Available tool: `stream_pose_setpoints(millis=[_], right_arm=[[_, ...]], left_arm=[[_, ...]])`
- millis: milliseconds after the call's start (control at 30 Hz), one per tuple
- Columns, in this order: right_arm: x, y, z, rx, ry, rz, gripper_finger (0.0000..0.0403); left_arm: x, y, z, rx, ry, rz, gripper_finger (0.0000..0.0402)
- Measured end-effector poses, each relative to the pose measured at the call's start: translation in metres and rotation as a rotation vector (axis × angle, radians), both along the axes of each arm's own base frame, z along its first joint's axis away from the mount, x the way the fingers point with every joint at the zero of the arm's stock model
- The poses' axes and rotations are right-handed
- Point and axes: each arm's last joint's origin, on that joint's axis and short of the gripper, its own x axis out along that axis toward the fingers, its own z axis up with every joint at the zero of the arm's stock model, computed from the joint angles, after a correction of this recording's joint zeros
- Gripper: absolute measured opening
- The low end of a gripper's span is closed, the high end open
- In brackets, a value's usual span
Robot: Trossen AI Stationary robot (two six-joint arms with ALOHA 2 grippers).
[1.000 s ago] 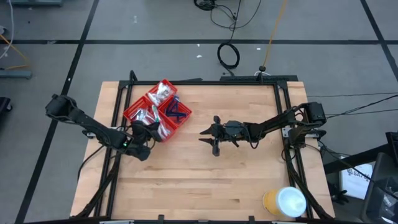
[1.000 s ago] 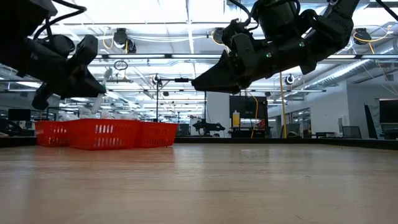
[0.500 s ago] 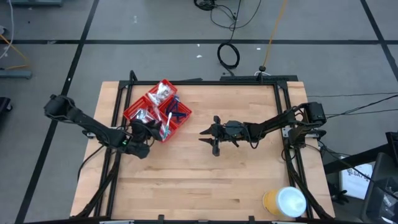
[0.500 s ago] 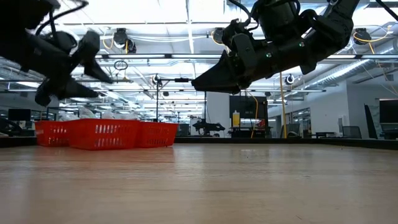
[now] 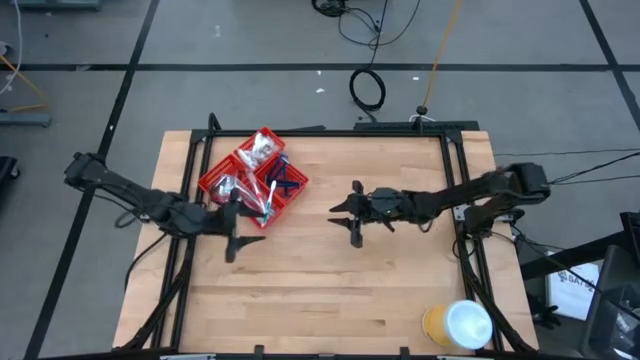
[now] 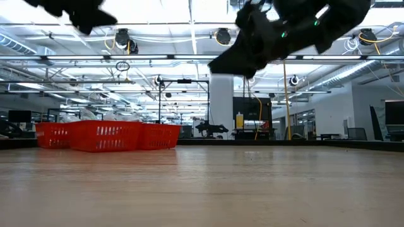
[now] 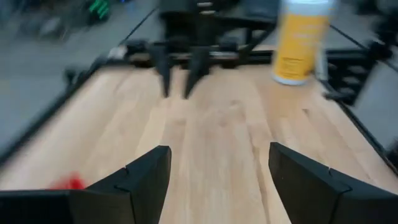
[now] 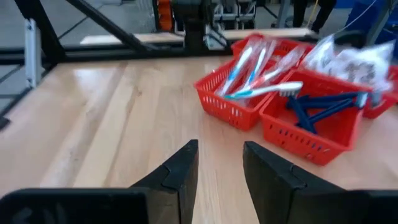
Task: Pick & Place Travel size toiletries
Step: Return to Home Position
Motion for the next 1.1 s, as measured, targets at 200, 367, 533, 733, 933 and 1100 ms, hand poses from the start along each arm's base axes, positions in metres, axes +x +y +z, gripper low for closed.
stream_pose_setpoints(millis=[200, 367, 533, 733, 933, 1100], right_arm=[[-0.034, 0.004, 0.048, 0.001, -0.043, 0.017, 0.0116], [-0.068, 0.005, 0.073, -0.038, -0.027, 0.039, 0.0116], [-0.093, 0.004, 0.082, -0.033, 0.033, 0.037, 0.0116], [-0.116, 0.003, 0.1, -0.049, -0.045, 0.051, 0.0116], [-0.136, 0.003, 0.096, -0.081, -0.096, 0.105, 0.0116], [-0.151, 0.003, 0.075, -0.052, -0.179, 0.096, 0.0116]], left_arm=[[-0.019, 0.005, 0.009, 0.162, -0.01, -0.124, 0.0265], [-0.036, 0.024, 0.002, 0.124, 0.038, 0.078, 0.027], [-0.048, 0.035, -0.014, 0.088, -0.134, 0.065, 0.0271], [-0.067, 0.049, -0.038, 0.017, -0.26, 0.063, 0.0271], [-0.078, 0.055, -0.057, -0.006, -0.342, 0.069, 0.0271], [-0.074, 0.057, -0.07, -0.035, -0.311, 0.093, 0.0271]])
